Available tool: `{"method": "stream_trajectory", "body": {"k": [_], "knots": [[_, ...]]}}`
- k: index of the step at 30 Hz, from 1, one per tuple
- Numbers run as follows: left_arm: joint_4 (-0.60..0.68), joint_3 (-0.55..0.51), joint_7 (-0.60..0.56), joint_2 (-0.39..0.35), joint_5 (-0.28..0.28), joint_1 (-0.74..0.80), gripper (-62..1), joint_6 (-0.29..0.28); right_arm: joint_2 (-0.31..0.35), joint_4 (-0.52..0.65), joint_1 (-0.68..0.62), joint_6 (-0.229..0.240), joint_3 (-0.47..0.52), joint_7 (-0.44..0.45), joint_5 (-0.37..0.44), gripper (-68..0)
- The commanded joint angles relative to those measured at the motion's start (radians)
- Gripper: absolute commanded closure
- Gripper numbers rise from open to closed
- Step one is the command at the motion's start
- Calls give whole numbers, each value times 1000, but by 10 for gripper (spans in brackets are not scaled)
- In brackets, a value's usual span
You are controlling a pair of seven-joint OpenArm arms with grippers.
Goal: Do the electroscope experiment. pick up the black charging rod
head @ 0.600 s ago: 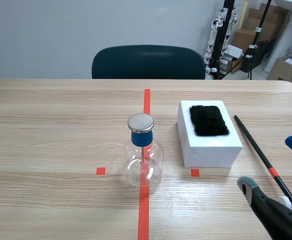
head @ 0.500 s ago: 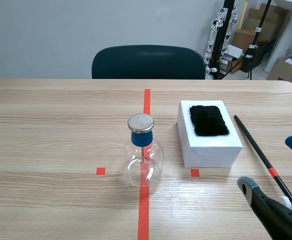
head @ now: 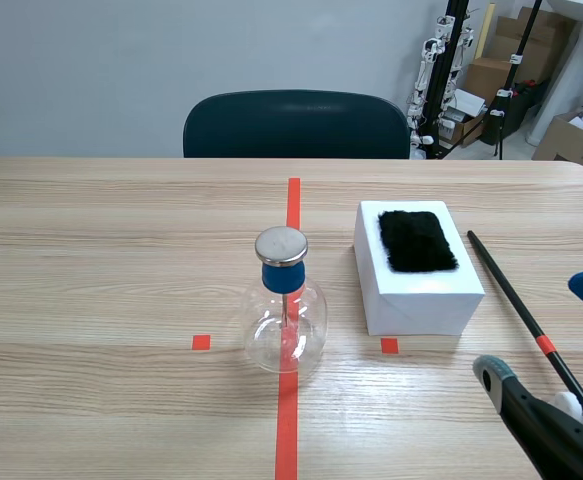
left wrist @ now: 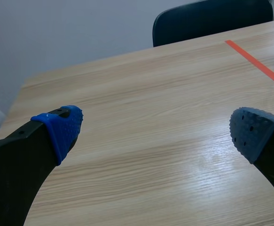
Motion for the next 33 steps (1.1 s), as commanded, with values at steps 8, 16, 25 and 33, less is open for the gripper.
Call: {"method": "stream_trajectory", "body": {"k": [8,16,25,33], "knots": [[10,-6,-9,8,-7,-138,-623,-57,13,21,-1,-9,9,18,11,-626],[10,22,140,11,-7,-270,-623,-282,-6,22,24,-35,27,-25,-11,-626],[9,179,140,11,16,-416,-623,-317,3,22,146,-35,27,-290,-68,-626],[-37,322,140,60,113,-544,-623,-306,50,21,351,7,6,-585,1,-626]]}}
